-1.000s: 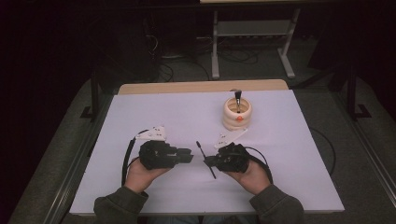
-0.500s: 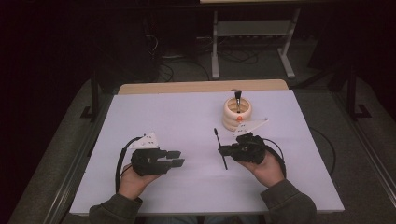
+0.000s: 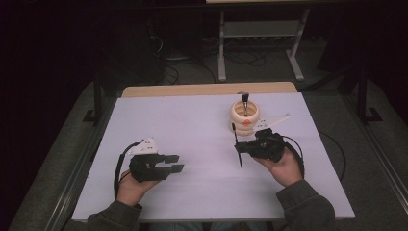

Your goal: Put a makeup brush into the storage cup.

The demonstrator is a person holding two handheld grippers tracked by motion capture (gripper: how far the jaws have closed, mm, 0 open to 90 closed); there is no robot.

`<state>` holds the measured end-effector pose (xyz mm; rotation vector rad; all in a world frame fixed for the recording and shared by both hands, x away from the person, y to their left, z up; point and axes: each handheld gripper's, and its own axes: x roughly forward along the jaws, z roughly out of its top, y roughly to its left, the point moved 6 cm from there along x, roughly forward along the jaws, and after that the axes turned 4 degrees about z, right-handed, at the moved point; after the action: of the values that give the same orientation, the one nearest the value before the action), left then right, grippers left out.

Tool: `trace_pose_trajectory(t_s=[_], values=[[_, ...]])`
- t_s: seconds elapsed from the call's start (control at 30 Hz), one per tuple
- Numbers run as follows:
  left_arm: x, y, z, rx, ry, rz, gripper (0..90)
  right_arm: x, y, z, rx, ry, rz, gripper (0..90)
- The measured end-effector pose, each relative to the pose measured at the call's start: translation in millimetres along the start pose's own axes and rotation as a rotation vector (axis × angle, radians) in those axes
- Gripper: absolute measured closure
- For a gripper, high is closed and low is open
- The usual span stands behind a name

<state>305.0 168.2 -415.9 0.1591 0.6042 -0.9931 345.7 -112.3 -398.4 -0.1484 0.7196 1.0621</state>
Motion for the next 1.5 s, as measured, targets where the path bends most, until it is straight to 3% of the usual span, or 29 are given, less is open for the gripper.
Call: trace_pose_trajectory(t_s=[0.2, 0.37, 0.5, 0.63, 0.83, 1.37, 1.5], values=[[-0.7, 0.8, -2.4, 0.038, 0.015, 0.026, 57.7, -6.7, -3.2, 7.2, -0.011, 0.029, 0.03, 84.9], [-3.9, 3.4, -2.4, 0.019, 0.004, 0.028, 57.1, -11.6, -6.2, 12.1, -0.006, 0.034, 0.034, 85.0], [-4.5, 6.2, -3.4, 0.022, 0.006, 0.034, 57.0, -12.3, -8.6, 14.1, 0.011, 0.07, 0.025, 85.0], [-5.2, 7.5, -3.9, 0.015, 0.002, 0.036, 56.7, -14.8, -10.8, 19.1, 0.027, 0.057, 0.03, 85.0], [-6.7, 9.4, -3.2, 0.026, -0.004, 0.034, 56.2, -17.5, -10.0, 26.8, 0.015, 0.069, 0.043, 85.0], [-9.7, 11.1, -3.0, 0.013, -0.012, 0.044, 54.9, -19.4, -14.4, 47.8, -0.01, 0.043, 0.019, 85.0], [-10.5, 12.4, -2.8, 0.013, -0.012, 0.043, 54.2, -20.2, -18.4, 52.6, 0.007, 0.033, 0.013, 85.0]])
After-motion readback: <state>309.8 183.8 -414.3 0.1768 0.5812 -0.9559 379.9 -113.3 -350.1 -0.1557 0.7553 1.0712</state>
